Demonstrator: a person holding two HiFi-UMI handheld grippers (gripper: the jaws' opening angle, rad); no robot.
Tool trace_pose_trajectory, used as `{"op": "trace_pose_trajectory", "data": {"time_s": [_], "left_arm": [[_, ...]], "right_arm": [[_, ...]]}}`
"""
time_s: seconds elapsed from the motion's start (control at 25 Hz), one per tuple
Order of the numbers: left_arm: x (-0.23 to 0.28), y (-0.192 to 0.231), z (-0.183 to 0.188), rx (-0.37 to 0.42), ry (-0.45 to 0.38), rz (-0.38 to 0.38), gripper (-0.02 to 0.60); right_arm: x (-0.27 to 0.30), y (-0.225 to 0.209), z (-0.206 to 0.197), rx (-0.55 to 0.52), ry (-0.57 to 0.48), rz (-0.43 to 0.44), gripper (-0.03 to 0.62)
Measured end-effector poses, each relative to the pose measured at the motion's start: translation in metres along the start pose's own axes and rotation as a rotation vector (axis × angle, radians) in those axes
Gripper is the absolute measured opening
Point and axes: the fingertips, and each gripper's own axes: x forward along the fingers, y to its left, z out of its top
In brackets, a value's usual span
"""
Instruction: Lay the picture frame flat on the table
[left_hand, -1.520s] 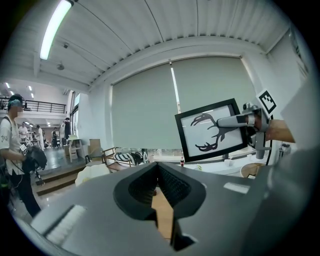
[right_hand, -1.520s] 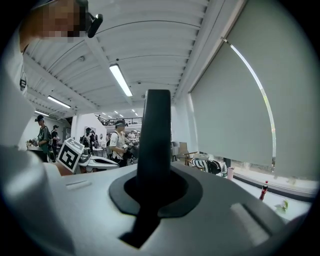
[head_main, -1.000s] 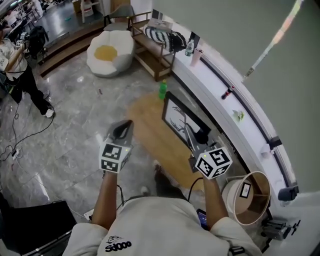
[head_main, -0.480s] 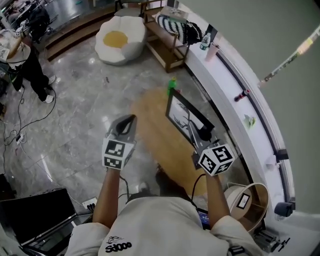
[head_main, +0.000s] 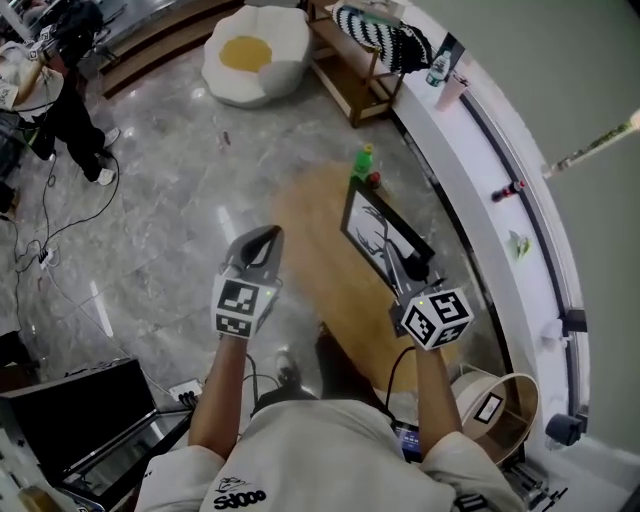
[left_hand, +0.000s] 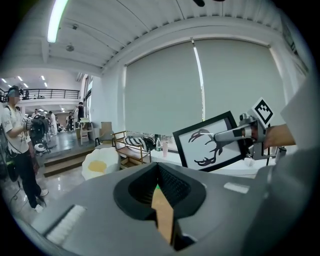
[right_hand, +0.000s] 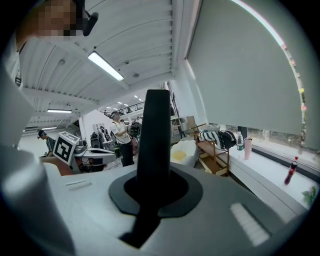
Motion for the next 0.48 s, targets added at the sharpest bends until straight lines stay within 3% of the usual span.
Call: {"op": "trace_pose_trajectory", "data": {"time_s": [0.48], "left_arm": [[0.046,0.017,-0.055,-0.052,0.088,0.003,0.011]], "right_arm": [[0.053,-0.026,-0.053,0.044,0.085,0.036,0.015]]}}
